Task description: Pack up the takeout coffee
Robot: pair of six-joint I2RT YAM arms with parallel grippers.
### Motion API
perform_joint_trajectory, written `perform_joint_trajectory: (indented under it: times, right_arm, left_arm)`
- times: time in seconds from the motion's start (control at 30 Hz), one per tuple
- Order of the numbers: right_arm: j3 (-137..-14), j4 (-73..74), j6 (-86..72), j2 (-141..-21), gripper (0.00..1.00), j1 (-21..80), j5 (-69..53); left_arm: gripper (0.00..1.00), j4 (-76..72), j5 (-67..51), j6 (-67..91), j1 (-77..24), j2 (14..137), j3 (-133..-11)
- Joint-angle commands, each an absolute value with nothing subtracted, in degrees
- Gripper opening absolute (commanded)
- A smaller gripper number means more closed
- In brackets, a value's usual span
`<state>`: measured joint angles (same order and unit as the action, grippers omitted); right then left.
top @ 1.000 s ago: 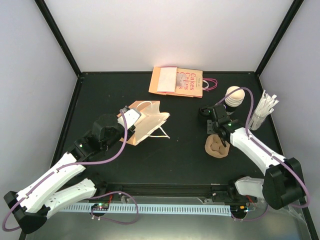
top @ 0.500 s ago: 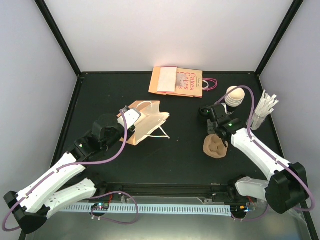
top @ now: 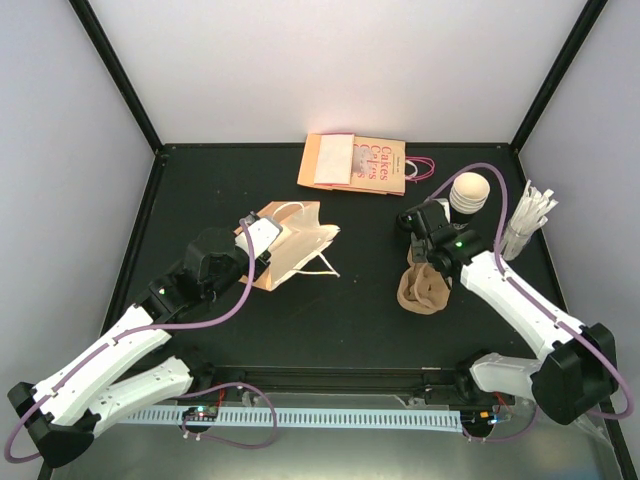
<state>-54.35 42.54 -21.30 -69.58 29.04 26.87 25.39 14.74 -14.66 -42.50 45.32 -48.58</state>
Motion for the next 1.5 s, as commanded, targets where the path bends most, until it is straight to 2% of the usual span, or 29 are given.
perform_joint_trajectory:
  times: [0.0, 0.33, 0.53, 0.73, 0.8, 0.93, 1.0, 1.23, 1.47]
  right_arm:
    - [-57.3, 44.52, -20.49, -67.99, 0.01, 30.27, 26.32]
    - [-66.33, 51.86, -20.45, -65.13, 0.01, 38.76, 20.96]
    - [-68.38, 49.88, -18.73, -67.91, 0.01, 47.45, 14.83]
    - [-68.55, 48.72, -20.83, -73.25, 0.02, 52.53, 15.02]
    - [-67.9, 47.05, -21.53, -74.92, 0.1, 53.63, 14.47]
    - [-66.27, 43.19, -19.69, -75.81, 0.53, 54.32, 10.53]
    - [-64.81, 40.89, -18.43, -74.37, 0.64, 54.32, 9.97]
    - [-61.95, 38.79, -14.69, -72.21, 0.73, 54.15, 12.39]
    - [-57.63, 40.63, -20.73, -73.97, 0.72, 51.63, 14.53]
  left_arm:
    - [0.08, 23.94, 14.15, -14.24, -42.64, 44.82, -48.86]
    - [0.09, 23.92, 15.52, -13.86, -42.59, 44.91, -48.99]
    - [0.08, 23.93, 19.94, -12.36, -41.81, 44.79, -49.09]
    - [0.09, 23.45, 25.0, -10.94, -40.52, 43.37, -48.83]
    - [0.09, 23.3, 25.24, -10.67, -40.18, 43.03, -48.6]
    - [0.08, 23.12, 24.41, -10.71, -39.88, 43.06, -48.65]
    - [0.08, 23.17, 24.09, -10.77, -39.89, 43.22, -48.69]
    - [0.09, 23.07, 23.35, -10.9, -39.33, 43.16, -48.78]
    - [0.09, 22.94, 22.13, -11.29, -39.22, 42.99, -48.55]
